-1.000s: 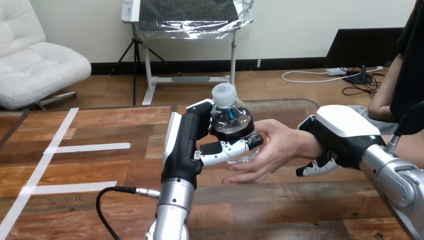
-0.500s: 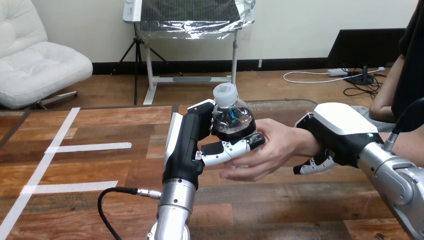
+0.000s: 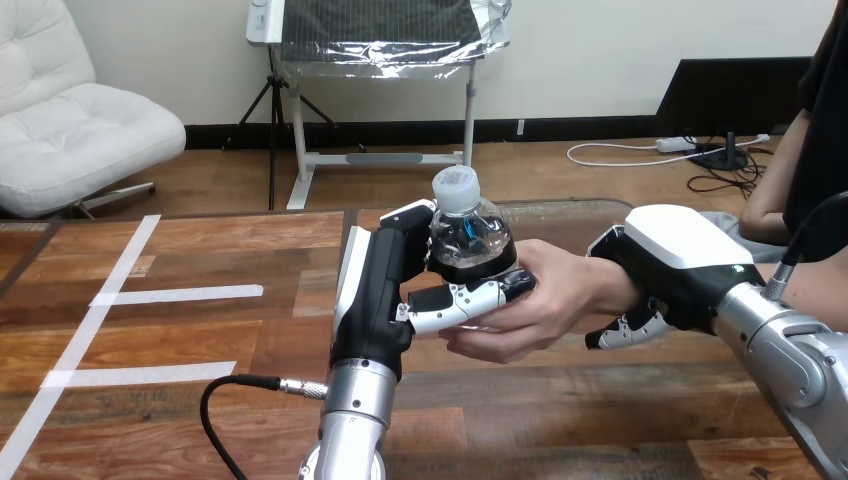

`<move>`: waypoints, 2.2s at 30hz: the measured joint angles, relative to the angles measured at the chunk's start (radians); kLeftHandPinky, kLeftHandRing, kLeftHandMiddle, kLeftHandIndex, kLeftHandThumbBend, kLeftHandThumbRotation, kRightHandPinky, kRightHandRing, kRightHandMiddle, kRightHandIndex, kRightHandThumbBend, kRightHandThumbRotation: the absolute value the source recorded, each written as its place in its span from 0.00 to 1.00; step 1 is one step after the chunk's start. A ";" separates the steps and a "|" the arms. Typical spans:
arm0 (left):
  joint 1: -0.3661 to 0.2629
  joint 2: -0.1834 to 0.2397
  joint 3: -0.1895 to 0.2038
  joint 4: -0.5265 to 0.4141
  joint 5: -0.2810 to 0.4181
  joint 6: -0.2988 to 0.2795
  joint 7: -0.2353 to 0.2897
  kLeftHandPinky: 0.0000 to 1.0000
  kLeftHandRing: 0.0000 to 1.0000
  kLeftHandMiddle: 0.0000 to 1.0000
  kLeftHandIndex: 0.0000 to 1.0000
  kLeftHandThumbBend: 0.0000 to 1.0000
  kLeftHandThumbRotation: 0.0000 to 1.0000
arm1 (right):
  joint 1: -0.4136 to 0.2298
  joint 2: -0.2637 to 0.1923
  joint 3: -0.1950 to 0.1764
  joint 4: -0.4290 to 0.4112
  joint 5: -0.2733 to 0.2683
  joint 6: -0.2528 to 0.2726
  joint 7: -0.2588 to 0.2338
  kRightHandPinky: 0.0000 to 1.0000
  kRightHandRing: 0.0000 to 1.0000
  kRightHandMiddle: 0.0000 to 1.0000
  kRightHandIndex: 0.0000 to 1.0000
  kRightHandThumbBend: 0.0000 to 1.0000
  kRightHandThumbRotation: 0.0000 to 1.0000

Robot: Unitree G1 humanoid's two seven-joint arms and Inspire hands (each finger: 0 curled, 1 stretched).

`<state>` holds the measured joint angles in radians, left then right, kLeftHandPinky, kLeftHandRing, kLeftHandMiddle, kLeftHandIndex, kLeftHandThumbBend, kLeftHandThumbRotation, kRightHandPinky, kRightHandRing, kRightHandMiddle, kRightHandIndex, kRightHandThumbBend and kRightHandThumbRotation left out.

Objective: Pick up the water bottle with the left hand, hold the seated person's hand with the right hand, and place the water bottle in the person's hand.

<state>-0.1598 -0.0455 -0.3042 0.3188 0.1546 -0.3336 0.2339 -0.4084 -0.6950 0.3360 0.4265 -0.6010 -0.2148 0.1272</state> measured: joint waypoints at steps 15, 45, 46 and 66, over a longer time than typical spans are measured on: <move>0.000 -0.001 -0.013 0.037 -0.009 -0.019 0.011 0.37 0.39 0.43 0.46 0.67 0.00 | 0.002 0.000 0.000 -0.006 0.000 0.004 0.007 0.24 0.31 0.41 0.42 0.68 0.00; -0.007 -0.001 -0.048 0.041 -0.006 -0.019 0.032 0.36 0.40 0.43 0.46 0.68 0.00 | 0.008 -0.001 0.000 -0.007 0.005 0.024 0.015 0.28 0.35 0.45 0.45 0.71 0.00; -0.007 -0.001 -0.049 0.041 -0.006 -0.019 0.032 0.36 0.40 0.43 0.46 0.68 0.00 | 0.008 -0.001 0.000 -0.007 0.005 0.025 0.015 0.28 0.36 0.45 0.46 0.71 0.00; -0.019 -0.001 -0.076 0.017 0.010 0.055 0.002 0.72 0.80 0.83 0.87 0.82 0.27 | 0.017 -0.014 0.000 -0.015 -0.045 0.031 0.020 0.54 0.65 0.71 0.71 0.83 0.00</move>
<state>-0.1785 -0.0466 -0.3800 0.3354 0.1643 -0.2787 0.2363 -0.3916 -0.7087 0.3360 0.4112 -0.6463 -0.1834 0.1471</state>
